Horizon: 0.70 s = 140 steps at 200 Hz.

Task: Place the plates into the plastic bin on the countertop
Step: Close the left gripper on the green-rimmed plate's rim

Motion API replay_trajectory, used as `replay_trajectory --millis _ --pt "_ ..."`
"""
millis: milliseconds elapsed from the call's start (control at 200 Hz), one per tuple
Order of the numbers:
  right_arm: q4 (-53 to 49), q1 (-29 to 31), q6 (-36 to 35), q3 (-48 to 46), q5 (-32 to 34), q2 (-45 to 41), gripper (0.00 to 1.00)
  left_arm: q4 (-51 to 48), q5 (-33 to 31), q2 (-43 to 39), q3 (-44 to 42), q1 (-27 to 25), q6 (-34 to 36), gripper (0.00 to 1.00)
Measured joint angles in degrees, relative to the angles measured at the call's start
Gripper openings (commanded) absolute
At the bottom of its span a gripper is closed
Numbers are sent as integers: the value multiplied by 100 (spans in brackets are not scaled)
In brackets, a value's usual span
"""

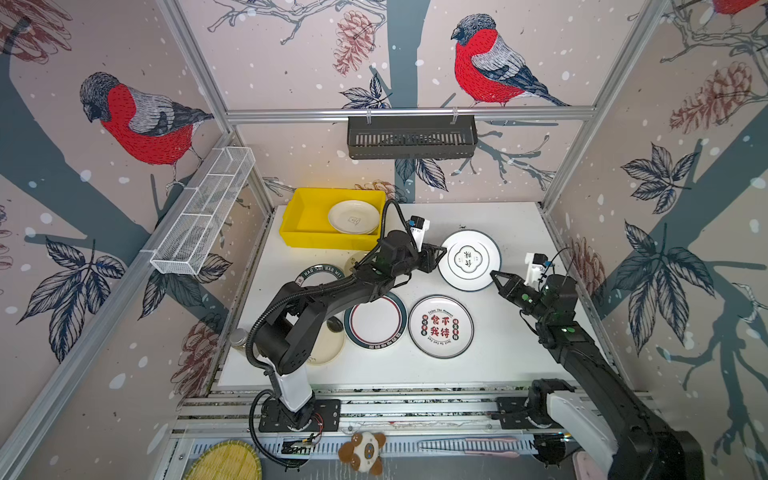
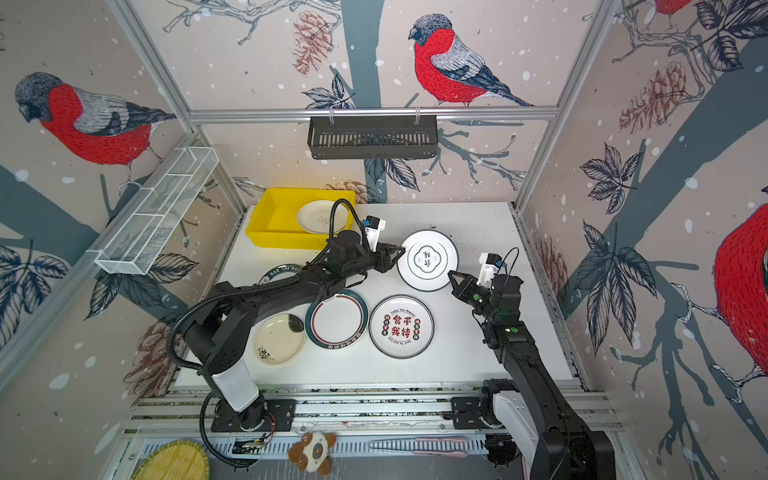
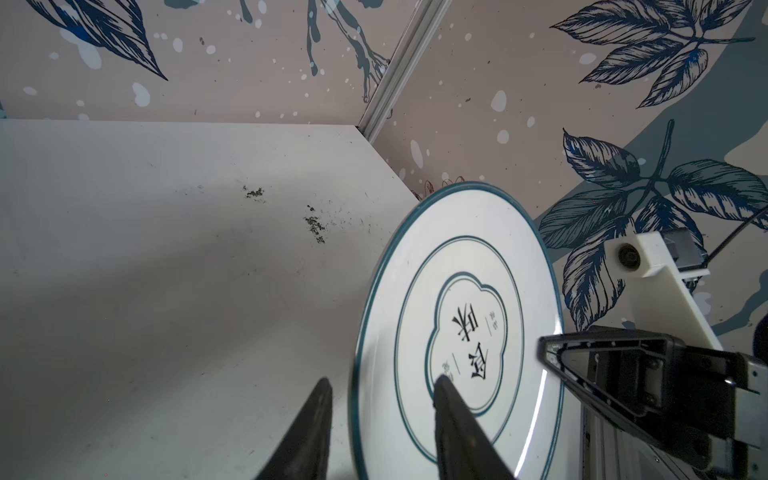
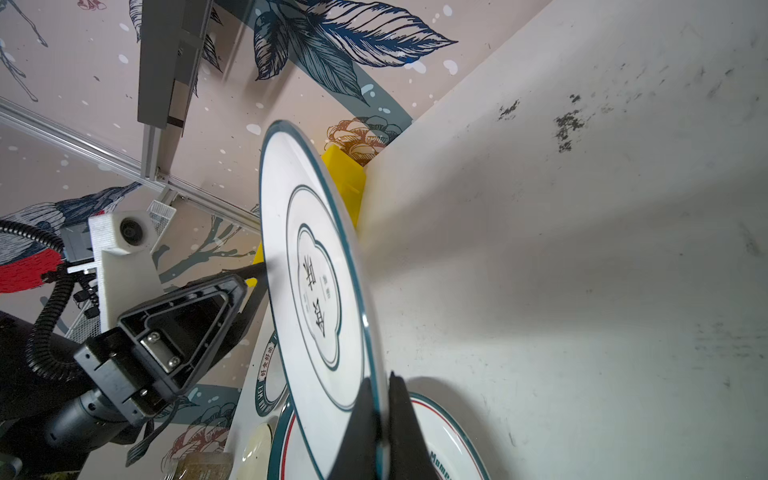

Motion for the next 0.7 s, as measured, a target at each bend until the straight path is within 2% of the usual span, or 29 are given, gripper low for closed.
replay_trajectory --millis 80,220,365,495,545,700 --pt "0 2 0 4 -11 0 2 2 127 116 33 0 -72 37" --pt "-2 2 -17 13 -20 0 3 87 291 205 50 0 -243 26" --pt "0 2 -17 11 -9 0 2 173 313 236 50 4 -372 22" --pt "-9 0 -20 11 57 2 3 282 400 302 57 33 -579 1" --pt "-87 -13 -9 -9 120 7 7 463 608 315 63 57 -734 0" --pt "-136 -9 -17 -11 197 0 19 584 708 343 57 68 -807 0"
